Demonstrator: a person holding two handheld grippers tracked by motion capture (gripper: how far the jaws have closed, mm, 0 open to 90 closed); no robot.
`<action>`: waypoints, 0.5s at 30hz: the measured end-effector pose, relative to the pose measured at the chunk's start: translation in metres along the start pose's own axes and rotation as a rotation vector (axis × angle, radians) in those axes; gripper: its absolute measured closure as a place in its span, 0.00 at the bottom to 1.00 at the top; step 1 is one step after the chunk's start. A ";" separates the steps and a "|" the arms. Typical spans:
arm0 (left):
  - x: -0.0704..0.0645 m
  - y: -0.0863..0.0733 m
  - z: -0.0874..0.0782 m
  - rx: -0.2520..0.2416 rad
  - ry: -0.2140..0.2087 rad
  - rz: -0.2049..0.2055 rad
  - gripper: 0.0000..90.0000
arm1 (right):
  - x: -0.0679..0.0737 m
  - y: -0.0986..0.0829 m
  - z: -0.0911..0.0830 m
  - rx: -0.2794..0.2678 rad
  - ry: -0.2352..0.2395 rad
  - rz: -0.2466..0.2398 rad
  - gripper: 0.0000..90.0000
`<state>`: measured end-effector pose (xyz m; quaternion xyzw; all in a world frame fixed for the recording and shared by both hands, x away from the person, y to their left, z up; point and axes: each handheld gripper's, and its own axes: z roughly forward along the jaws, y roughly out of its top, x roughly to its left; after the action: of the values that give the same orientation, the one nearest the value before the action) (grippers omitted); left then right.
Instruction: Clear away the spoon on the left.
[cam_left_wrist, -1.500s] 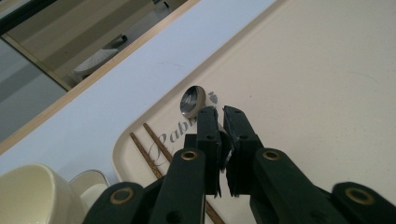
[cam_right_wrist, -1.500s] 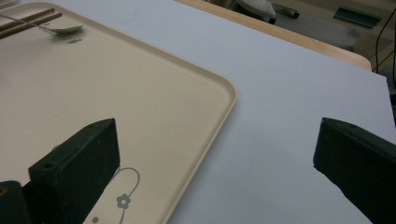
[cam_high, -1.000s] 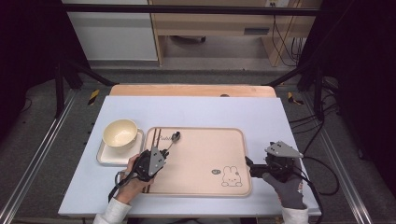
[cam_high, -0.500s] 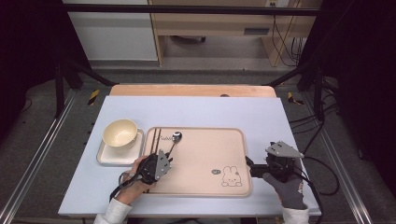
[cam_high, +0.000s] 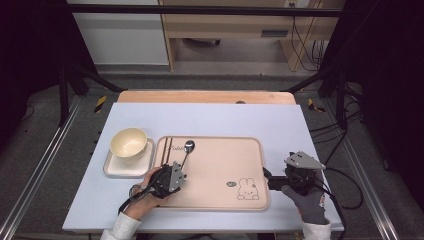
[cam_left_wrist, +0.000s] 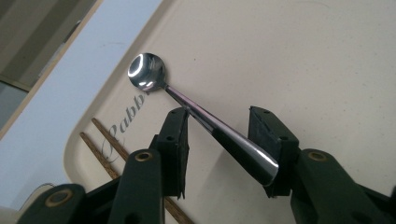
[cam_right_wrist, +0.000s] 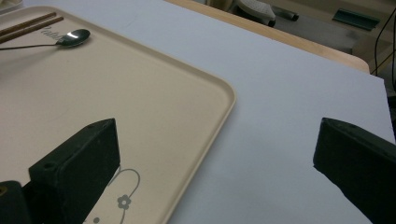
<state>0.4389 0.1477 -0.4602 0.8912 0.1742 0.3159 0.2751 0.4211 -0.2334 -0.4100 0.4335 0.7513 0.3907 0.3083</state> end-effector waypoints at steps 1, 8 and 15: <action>0.000 0.000 0.001 0.004 -0.001 0.000 0.64 | 0.000 0.000 0.000 0.000 0.000 0.001 0.01; -0.001 -0.002 0.004 0.039 -0.034 -0.019 0.55 | 0.000 0.000 -0.001 -0.002 0.000 0.000 0.01; -0.001 -0.003 0.001 0.039 -0.058 -0.032 0.49 | 0.000 0.000 -0.001 -0.003 0.000 0.004 0.01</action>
<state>0.4387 0.1494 -0.4631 0.9022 0.1865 0.2821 0.2677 0.4206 -0.2339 -0.4093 0.4345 0.7500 0.3922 0.3081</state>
